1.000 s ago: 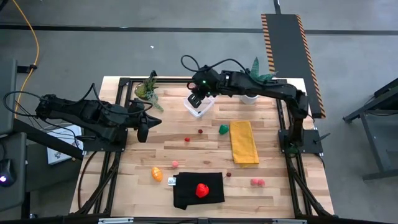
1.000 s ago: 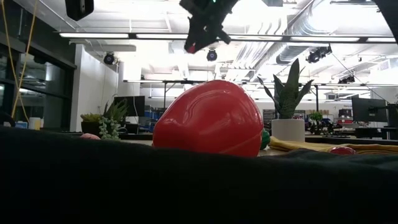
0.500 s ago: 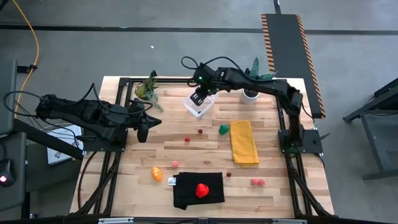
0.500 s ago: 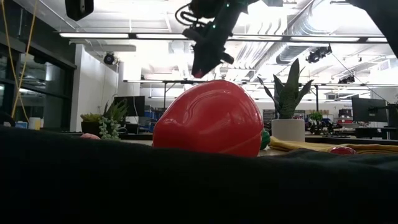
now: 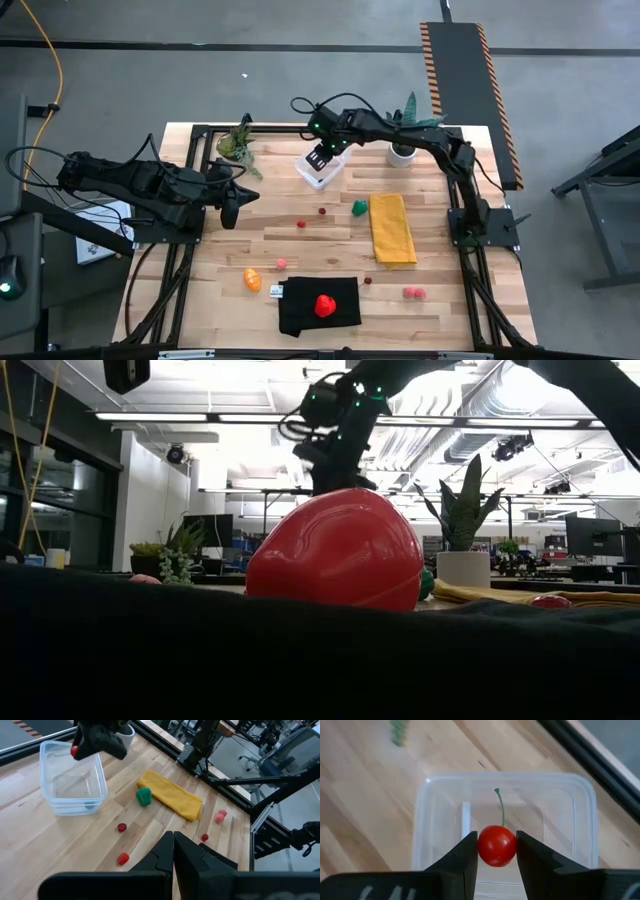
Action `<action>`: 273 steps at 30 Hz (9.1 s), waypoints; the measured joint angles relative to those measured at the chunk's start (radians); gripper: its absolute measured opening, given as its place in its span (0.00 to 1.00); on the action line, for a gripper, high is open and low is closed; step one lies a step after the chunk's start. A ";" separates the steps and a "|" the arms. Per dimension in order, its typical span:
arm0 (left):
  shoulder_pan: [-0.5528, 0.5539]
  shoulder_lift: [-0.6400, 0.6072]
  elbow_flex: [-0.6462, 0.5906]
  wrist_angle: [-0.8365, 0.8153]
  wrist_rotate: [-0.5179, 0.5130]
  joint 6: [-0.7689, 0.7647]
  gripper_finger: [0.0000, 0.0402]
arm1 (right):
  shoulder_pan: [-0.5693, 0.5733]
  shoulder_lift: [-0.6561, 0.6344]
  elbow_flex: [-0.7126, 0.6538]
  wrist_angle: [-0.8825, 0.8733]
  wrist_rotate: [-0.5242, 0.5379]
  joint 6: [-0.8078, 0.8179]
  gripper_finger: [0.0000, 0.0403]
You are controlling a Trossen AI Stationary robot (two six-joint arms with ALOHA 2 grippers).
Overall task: Pick and placing Produce into tupperware
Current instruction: Put the bottom right red cherry into the transparent bin, then put the bottom red cherry into the transparent bin
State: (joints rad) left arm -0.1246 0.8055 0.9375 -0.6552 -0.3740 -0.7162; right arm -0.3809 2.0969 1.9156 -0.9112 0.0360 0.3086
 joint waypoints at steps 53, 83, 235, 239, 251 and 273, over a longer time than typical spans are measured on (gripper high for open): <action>0.000 0.000 0.000 -0.005 -0.001 0.000 0.00 | -0.019 0.054 0.000 -0.041 -0.037 -0.040 0.30; 0.000 0.000 0.000 -0.008 -0.001 0.005 0.00 | -0.013 -0.115 0.001 0.018 -0.045 -0.020 0.40; 0.000 -0.101 0.000 0.077 0.694 0.267 0.00 | 0.857 -0.226 -0.705 0.217 -0.062 2.005 0.40; 0.000 -0.101 0.000 0.077 0.694 0.267 0.00 | 0.852 -0.223 -0.705 0.205 -0.062 2.003 0.40; 0.000 -0.101 0.000 0.077 0.694 0.284 0.00 | 0.835 -0.223 -0.705 0.194 -0.059 1.997 0.40; 0.000 -0.101 0.000 0.077 0.695 0.285 0.00 | 0.832 -0.217 -0.705 0.214 -0.060 1.995 0.40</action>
State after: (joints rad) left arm -0.1246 0.7048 0.9375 -0.5785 0.3214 -0.4313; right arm 0.4515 1.8797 1.2107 -0.6975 -0.0235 2.3035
